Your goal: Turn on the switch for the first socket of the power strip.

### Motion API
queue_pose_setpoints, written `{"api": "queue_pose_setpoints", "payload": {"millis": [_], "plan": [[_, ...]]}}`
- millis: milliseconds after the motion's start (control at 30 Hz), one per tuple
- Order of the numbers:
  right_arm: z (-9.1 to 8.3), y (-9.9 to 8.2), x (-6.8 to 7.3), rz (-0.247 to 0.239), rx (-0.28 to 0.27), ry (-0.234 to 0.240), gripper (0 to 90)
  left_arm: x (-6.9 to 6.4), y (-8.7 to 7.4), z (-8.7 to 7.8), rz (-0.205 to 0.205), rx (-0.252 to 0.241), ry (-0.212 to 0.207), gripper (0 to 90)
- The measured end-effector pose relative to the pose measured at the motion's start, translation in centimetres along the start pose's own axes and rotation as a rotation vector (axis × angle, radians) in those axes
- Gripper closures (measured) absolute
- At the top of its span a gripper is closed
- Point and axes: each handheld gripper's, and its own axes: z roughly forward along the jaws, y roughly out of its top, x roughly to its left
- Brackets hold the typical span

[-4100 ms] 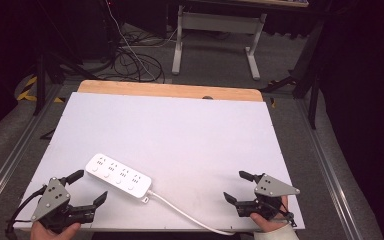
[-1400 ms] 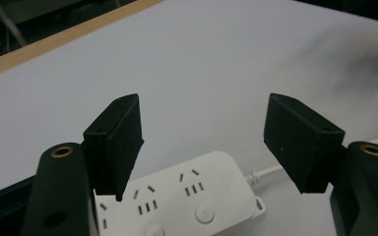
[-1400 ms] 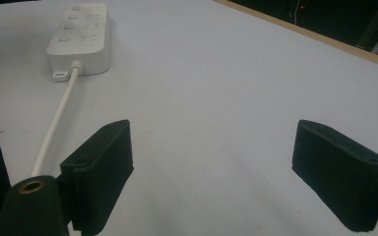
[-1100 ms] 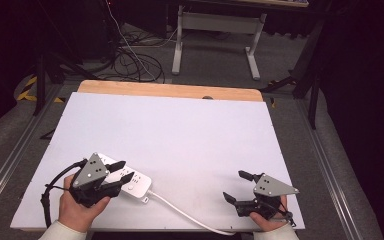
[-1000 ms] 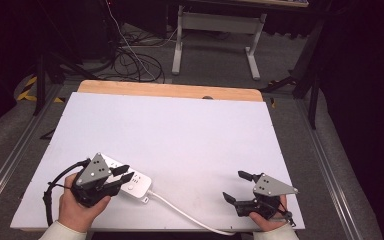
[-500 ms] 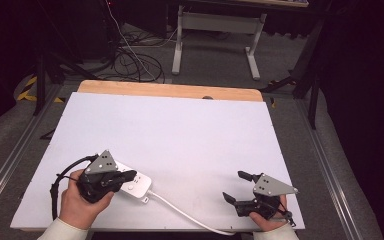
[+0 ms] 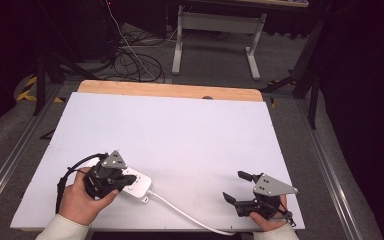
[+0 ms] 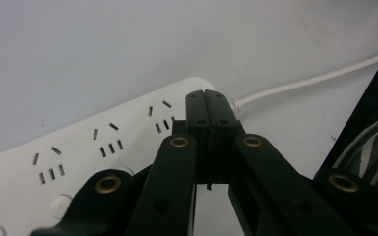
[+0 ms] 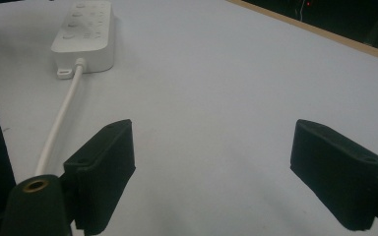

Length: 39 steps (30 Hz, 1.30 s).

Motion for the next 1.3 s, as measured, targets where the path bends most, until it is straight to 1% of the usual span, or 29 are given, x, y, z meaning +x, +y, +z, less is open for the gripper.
{"api": "queue_pose_setpoints", "payload": {"millis": [100, 133, 167, 200, 233, 333, 367, 400, 433, 467, 500, 533, 567, 667, 767, 867, 900, 1033, 1233, 1300], "plan": [[0.0, 0.0, 0.0, 0.0, 0.001, 0.0, 17.4, 0.2, 0.1, 0.4, -0.006, 0.036, -0.004, 90.0], [0.0, 0.0, 0.0, 0.0, 0.001, 0.0, 17.4, 0.2, 0.1, 0.6, -0.005, 0.055, 0.008, 90.0], [0.0, 0.0, 0.0, 0.0, -0.001, 0.001, 17.4, 0.2, 0.2, 0.7, 0.009, 0.074, 0.018, 90.0], [0.0, 0.0, 0.0, 0.0, 0.001, 0.002, 17.4, 0.2, 0.2, 0.9, 0.01, 0.09, 0.025, 90.0], [0.0, 0.0, 0.0, 0.0, 0.001, 0.002, 17.4, 0.2, 0.2, 1.0, 0.013, 0.098, 0.032, 90.0], [0.0, 0.0, 0.0, 0.0, 0.0, 0.005, 17.4, 0.3, 0.1, 1.3, 0.022, 0.119, 0.032, 90.0], [0.0, 0.0, 0.0, 0.001, 0.0, 0.006, 17.5, 0.3, 0.1, 1.4, 0.031, 0.127, 0.038, 90.0], [0.0, 0.0, 0.0, 0.001, 0.001, 0.007, 17.5, 0.3, 0.1, 1.5, 0.028, 0.126, 0.037, 90.0], [0.0, 0.0, 0.0, 0.001, 0.003, 0.009, 17.5, 0.3, 0.1, 1.7, 0.035, 0.132, 0.027, 90.0], [0.0, 0.0, 0.0, 0.004, 0.003, 0.012, 17.5, 0.3, 0.1, 1.8, 0.047, 0.145, 0.026, 90.0], [0.0, 0.0, -0.1, 0.003, 0.003, 0.014, 17.5, 0.3, 0.1, 2.0, 0.047, 0.158, 0.02, 90.0], [0.0, 0.0, 0.0, 0.003, 0.004, 0.014, 17.5, 0.4, 0.1, 2.1, 0.049, 0.169, 0.024, 90.0], [0.0, 0.0, -0.1, 0.001, 0.003, 0.015, 17.5, 0.4, 0.0, 2.2, 0.054, 0.173, 0.021, 90.0], [0.0, 0.0, -0.1, 0.005, 0.001, 0.014, 17.5, 0.5, 0.0, 2.5, 0.046, 0.184, 0.013, 90.0], [0.0, 0.0, -0.1, 0.003, 0.003, 0.014, 17.5, 0.6, 0.0, 2.8, 0.049, 0.199, 0.018, 90.0], [0.0, 0.0, 0.0, 0.003, 0.003, 0.015, 17.5, 0.8, 0.0, 3.1, 0.05, 0.215, 0.036, 90.0], [0.0, 0.0, -0.1, 0.002, 0.003, 0.015, 17.5, 0.8, 0.0, 3.2, 0.043, 0.218, 0.034, 90.0], [0.0, 0.0, 0.0, 0.001, 0.004, 0.014, 17.5, 1.0, -0.1, 3.2, 0.036, 0.21, 0.033, 90.0], [0.0, 0.0, 0.0, 0.001, 0.003, 0.014, 17.5, 0.8, -0.2, 3.3, 0.035, 0.21, 0.039, 90.0], [0.0, 0.0, 0.0, 0.001, 0.002, 0.017, 17.5, 0.8, -0.3, 3.3, 0.032, 0.203, 0.04, 90.0]]}}
